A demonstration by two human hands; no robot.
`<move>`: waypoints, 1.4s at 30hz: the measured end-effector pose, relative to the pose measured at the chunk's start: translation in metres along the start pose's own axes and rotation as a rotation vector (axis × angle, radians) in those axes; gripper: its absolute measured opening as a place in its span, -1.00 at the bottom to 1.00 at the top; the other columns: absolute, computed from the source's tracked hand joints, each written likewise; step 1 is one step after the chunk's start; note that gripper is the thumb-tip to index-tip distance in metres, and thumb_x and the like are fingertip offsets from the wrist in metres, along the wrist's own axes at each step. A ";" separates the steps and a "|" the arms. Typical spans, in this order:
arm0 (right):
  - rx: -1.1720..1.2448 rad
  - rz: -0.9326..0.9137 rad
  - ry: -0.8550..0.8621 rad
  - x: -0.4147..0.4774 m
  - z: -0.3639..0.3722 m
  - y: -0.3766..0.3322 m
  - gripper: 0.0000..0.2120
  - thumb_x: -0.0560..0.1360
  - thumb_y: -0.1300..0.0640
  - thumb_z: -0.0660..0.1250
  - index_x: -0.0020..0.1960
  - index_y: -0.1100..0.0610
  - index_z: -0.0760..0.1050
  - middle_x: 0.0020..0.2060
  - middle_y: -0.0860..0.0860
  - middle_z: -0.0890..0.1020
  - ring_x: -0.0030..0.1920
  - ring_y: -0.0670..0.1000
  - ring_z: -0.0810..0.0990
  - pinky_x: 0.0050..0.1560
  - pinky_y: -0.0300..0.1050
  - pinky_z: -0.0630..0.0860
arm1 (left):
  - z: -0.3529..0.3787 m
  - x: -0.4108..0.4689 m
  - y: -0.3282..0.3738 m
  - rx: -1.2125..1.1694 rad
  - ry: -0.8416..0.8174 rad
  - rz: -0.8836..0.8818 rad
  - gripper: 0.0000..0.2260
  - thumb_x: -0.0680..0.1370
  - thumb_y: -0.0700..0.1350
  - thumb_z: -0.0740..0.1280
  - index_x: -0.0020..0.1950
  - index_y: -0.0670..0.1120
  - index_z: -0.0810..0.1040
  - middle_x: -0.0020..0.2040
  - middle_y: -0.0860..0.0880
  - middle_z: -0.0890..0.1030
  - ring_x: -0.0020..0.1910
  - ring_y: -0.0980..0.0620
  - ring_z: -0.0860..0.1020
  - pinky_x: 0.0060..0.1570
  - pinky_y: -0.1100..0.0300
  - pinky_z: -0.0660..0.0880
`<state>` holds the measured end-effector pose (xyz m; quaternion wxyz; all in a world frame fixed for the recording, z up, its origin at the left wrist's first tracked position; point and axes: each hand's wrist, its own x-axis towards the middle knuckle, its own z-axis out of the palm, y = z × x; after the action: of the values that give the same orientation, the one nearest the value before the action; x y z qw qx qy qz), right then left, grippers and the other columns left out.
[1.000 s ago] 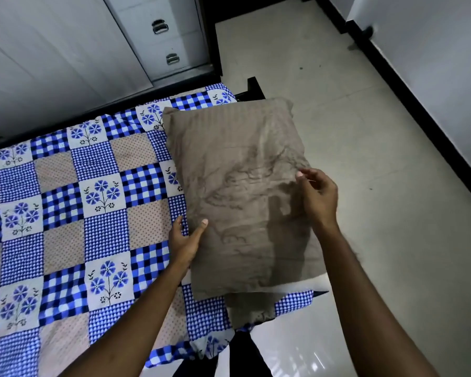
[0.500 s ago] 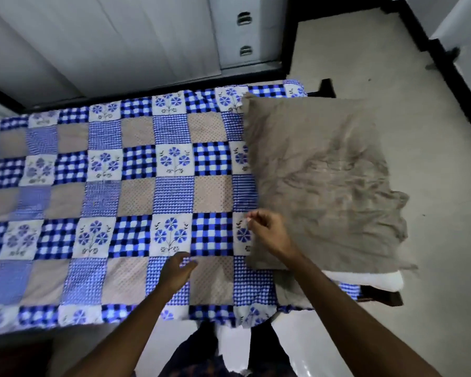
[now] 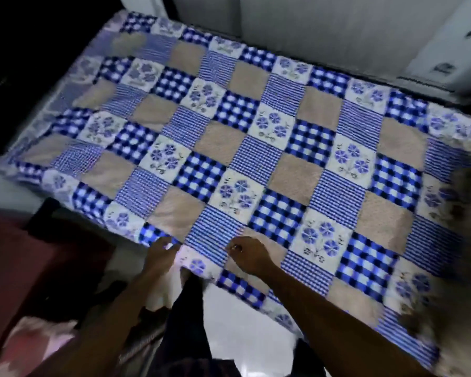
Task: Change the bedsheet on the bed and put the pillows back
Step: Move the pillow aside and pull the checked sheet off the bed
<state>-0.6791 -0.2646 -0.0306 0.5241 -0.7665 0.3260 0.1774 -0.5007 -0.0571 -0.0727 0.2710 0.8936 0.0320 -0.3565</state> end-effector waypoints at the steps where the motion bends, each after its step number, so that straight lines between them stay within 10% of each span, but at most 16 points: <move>1: -0.031 0.001 0.007 0.030 0.020 -0.028 -0.84 0.56 0.21 0.34 0.04 0.16 0.69 0.05 0.11 0.71 0.13 0.11 0.63 0.12 -0.11 0.45 | -0.024 0.035 -0.011 -0.002 -0.002 0.022 -0.76 0.52 -0.09 0.46 0.09 -0.22 0.59 -0.02 -0.26 0.63 -0.04 -0.19 0.61 -0.05 0.05 0.49; 7: -0.115 -0.005 -0.169 0.209 0.136 -0.200 -0.75 0.60 0.06 0.26 0.25 0.02 0.58 0.24 0.06 0.61 0.27 0.09 0.56 0.22 -0.18 0.41 | -0.178 0.182 -0.039 0.032 0.125 0.060 -0.35 0.43 0.20 0.25 0.26 -0.32 0.56 0.17 -0.30 0.60 0.12 -0.16 0.58 0.16 0.05 0.40; 18: -0.514 -0.378 -0.185 0.391 0.248 -0.350 -0.35 0.59 -0.01 0.33 0.61 -0.03 0.16 0.61 0.04 0.13 0.60 0.09 0.07 0.52 0.07 0.20 | -0.352 0.341 -0.072 0.057 0.284 -0.094 -0.41 0.61 0.00 0.35 0.55 -0.20 0.26 0.51 -0.20 0.35 0.47 -0.18 0.34 0.40 0.07 0.28; 25: -0.720 -0.401 -0.175 0.411 0.271 -0.329 -0.30 0.55 -0.05 0.33 0.60 -0.13 0.10 0.63 -0.05 -0.01 0.61 0.06 0.00 0.47 0.23 0.26 | -0.340 0.393 -0.078 0.136 0.513 -0.042 -0.81 0.61 -0.12 0.28 -0.02 -0.14 0.66 0.05 -0.17 0.65 0.03 -0.20 0.63 -0.09 0.05 0.50; 30: -0.564 -0.356 -0.269 0.416 0.264 -0.328 -0.30 0.47 -0.05 0.37 0.55 -0.17 0.18 0.58 -0.09 0.23 0.57 0.01 0.19 0.44 0.19 0.37 | -0.340 0.392 -0.070 0.244 0.496 0.009 -0.71 0.63 -0.17 0.15 -0.28 -0.12 0.47 -0.12 -0.13 0.60 -0.14 -0.17 0.60 -0.28 0.09 0.39; 34: -0.345 -0.189 -0.337 0.403 0.241 -0.338 -0.36 0.56 0.09 0.39 0.57 -0.05 0.21 0.40 -0.13 0.46 0.05 -0.04 0.66 -0.15 -0.27 0.57 | -0.339 0.368 -0.045 0.061 0.468 0.063 -0.75 0.66 -0.15 0.18 -0.03 -0.18 0.63 0.03 -0.13 0.62 -0.03 -0.13 0.59 -0.08 0.06 0.47; 39: -0.235 -0.213 -0.225 0.367 0.209 -0.352 -0.15 0.44 -0.06 0.49 0.60 -0.06 0.12 0.49 -0.01 0.42 0.41 0.04 0.46 0.32 -0.04 0.48 | -0.339 0.315 0.022 -0.204 0.286 0.271 -0.89 0.56 -0.15 0.33 -0.17 -0.09 0.56 -0.25 0.03 0.57 -0.14 -0.03 0.60 -0.17 0.17 0.38; 42: -0.129 -0.199 -0.105 0.362 0.195 -0.365 -0.18 0.28 -0.11 0.53 0.47 0.00 0.32 0.26 0.00 0.58 0.23 0.00 0.56 0.16 0.00 0.55 | -0.327 0.279 0.085 -0.243 0.025 0.491 -0.94 0.55 -0.23 0.36 -0.12 -0.15 0.60 -0.29 0.15 0.57 -0.29 0.30 0.53 -0.15 0.30 0.45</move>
<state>-0.1533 -0.1119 -0.0773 0.5051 -0.8169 0.2082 0.1851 -0.0695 -0.0010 -0.0198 0.4540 0.8398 -0.1399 -0.2627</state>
